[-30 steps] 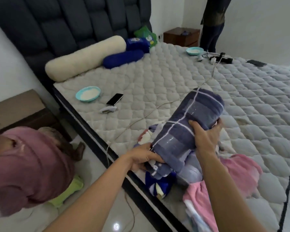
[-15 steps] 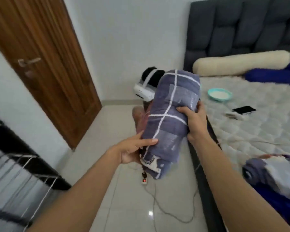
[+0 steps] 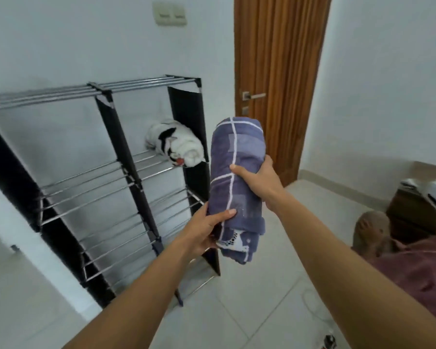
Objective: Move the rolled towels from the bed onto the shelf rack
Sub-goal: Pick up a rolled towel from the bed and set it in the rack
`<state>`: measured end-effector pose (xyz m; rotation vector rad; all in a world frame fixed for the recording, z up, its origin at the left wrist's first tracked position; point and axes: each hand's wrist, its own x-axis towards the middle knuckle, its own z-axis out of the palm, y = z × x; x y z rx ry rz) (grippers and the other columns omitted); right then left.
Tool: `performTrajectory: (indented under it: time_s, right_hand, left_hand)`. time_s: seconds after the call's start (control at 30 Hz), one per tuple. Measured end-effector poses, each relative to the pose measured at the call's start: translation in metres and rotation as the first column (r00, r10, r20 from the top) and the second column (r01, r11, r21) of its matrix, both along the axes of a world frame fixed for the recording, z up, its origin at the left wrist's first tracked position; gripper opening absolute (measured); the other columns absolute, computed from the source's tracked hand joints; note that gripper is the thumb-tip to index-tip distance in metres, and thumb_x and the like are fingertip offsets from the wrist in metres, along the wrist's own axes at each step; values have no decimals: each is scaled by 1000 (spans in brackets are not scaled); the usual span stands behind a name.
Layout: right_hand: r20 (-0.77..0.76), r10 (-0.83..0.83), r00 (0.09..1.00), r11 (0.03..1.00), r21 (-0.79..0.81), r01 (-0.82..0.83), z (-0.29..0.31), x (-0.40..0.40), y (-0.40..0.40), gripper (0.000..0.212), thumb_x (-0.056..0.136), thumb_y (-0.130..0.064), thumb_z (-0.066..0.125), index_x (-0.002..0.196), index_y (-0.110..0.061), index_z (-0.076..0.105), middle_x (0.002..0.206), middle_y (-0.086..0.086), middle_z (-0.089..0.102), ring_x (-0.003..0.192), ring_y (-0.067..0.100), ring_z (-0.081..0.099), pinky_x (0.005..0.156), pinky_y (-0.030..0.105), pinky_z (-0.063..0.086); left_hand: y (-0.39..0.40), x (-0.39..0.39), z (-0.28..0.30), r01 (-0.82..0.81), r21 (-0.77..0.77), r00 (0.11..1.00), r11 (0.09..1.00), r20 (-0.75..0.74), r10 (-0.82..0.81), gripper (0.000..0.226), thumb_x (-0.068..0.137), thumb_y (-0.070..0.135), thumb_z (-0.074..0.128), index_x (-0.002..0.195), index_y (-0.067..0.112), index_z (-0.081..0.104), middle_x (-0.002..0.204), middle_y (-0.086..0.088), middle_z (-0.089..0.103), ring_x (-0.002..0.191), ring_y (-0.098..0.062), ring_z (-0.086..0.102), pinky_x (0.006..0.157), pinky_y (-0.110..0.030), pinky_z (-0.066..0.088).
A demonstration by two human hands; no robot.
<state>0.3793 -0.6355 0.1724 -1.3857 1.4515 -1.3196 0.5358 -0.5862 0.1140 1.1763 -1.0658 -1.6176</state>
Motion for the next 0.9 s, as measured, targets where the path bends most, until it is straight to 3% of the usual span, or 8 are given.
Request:
performTrajectory:
  time_s: [0.1, 0.23, 0.4, 0.57, 0.77, 0.9]
  right_hand:
    - [-25, 167, 986, 986, -16, -168, 6, 46, -63, 94, 73, -48, 78, 145, -16, 27, 143, 5, 48, 126, 26, 52, 92, 30, 45]
    - [-34, 338, 941, 941, 19, -338, 9, 100, -138, 97, 70, -52, 78, 146, -19, 26, 144, 5, 48, 124, 29, 53, 99, 41, 49]
    - [-13, 482, 876, 874, 76, -480, 6, 157, -200, 96, 67, -54, 78, 144, -19, 32, 140, 5, 52, 121, 28, 56, 101, 47, 48]
    - [19, 553, 833, 827, 106, -552, 4, 204, -251, 97, 66, -58, 74, 143, -14, 34, 143, 8, 50, 123, 29, 55, 103, 47, 47]
    - [54, 577, 815, 792, 204, -575, 8, 245, -312, 96, 77, -57, 69, 151, -13, 26, 149, 10, 43, 128, 33, 50, 103, 45, 45]
    - [104, 582, 807, 769, 254, -587, 8, 263, -344, 99, 73, -58, 71, 149, -12, 28, 142, 11, 50, 118, 33, 56, 95, 45, 50]
  left_hand:
    - [-37, 32, 2, -182, 7, 983, 983, -37, 182, 45, 75, 18, 77, 116, 26, 60, 100, 0, 76, 87, -24, 71, 66, -40, 58]
    - [-82, 66, 6, -356, -4, 933, 934, -60, 355, 55, 71, 22, 81, 121, 26, 59, 112, -3, 74, 103, -30, 69, 83, -51, 57]
    - [-121, 98, 7, -529, 48, 845, 848, -68, 531, 54, 73, 22, 79, 122, 25, 58, 113, -5, 73, 102, -32, 69, 84, -60, 55]
    - [-161, 123, 16, -637, 13, 770, 770, -19, 638, 54, 74, 24, 80, 122, 27, 55, 113, 0, 71, 90, -23, 71, 67, -44, 60]
    - [-216, 141, 20, -711, -79, 696, 699, 59, 715, 78, 63, 37, 85, 132, 36, 47, 124, 7, 65, 106, -24, 67, 79, -51, 59]
    - [-251, 154, 22, -713, -157, 660, 684, 179, 729, 84, 50, 42, 81, 126, 45, 44, 123, 7, 64, 105, -25, 66, 82, -52, 58]
